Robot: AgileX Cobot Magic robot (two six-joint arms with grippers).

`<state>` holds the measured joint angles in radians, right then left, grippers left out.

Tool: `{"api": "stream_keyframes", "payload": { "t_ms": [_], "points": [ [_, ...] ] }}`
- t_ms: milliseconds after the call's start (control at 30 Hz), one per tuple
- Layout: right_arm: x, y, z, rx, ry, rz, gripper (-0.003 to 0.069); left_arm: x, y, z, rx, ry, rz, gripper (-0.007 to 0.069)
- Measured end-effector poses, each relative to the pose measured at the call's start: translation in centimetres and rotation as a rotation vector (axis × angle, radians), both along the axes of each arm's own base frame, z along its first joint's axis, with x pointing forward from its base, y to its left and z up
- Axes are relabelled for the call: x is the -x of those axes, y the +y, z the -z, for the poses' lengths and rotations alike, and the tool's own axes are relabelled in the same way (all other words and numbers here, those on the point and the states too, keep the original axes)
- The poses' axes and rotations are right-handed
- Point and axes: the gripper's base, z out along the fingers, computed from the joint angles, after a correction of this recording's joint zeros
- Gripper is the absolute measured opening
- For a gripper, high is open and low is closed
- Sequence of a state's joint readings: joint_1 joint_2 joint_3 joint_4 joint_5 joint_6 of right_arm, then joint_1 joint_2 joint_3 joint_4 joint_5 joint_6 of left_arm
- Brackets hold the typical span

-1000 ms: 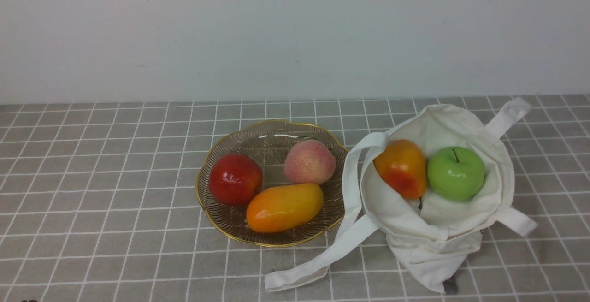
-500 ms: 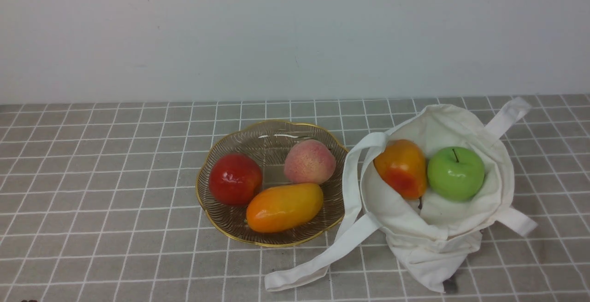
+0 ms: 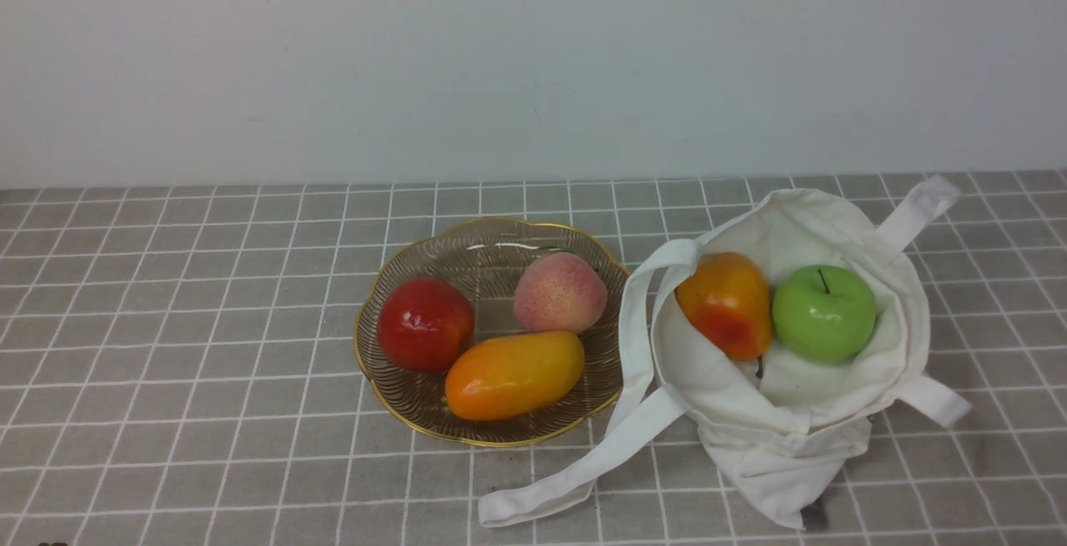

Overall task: Take the fruit out of the bag on the grey coffee tablecloth and place them on the plate.
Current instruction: 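Reach into the cloth bag and grasp a fruit inside it with the right gripper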

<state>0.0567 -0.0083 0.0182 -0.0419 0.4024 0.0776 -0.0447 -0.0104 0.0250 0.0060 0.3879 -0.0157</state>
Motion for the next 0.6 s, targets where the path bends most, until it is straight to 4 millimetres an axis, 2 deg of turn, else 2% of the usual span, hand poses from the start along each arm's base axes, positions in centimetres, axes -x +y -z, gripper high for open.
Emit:
{"api": "stream_keyframes", "payload": {
  "t_ms": [367, 400, 433, 500, 533, 600],
  "points": [
    [-0.1, 0.0, -0.1, 0.004, -0.025, 0.001, -0.0015, 0.0, 0.0, 0.0, 0.0, 0.0, 0.0, -0.0008],
    [-0.1, 0.2, -0.3, -0.121, -0.053, 0.006, -0.0015, 0.0, 0.0, 0.0, 0.0, 0.0, 0.0, -0.0008],
    [-0.1, 0.2, -0.4, -0.122, -0.06, 0.005, -0.0015, 0.0, 0.0, 0.0, 0.0, 0.0, 0.0, -0.0008],
    [-0.2, 0.4, -0.9, -0.351, -0.11, 0.016, -0.0015, 0.0, 0.0, 0.0, 0.0, 0.0, 0.0, -0.0008],
    [-0.3, 0.4, -1.5, -0.556, -0.159, 0.028, -0.0015, 0.0, 0.0, 0.0, 0.0, 0.0, 0.0, -0.0008],
    [-0.3, 0.4, -1.9, -0.701, -0.191, 0.038, -0.0015, 0.0, 0.0, 0.0, 0.0, 0.0, 0.0, -0.0008]
  ]
}}
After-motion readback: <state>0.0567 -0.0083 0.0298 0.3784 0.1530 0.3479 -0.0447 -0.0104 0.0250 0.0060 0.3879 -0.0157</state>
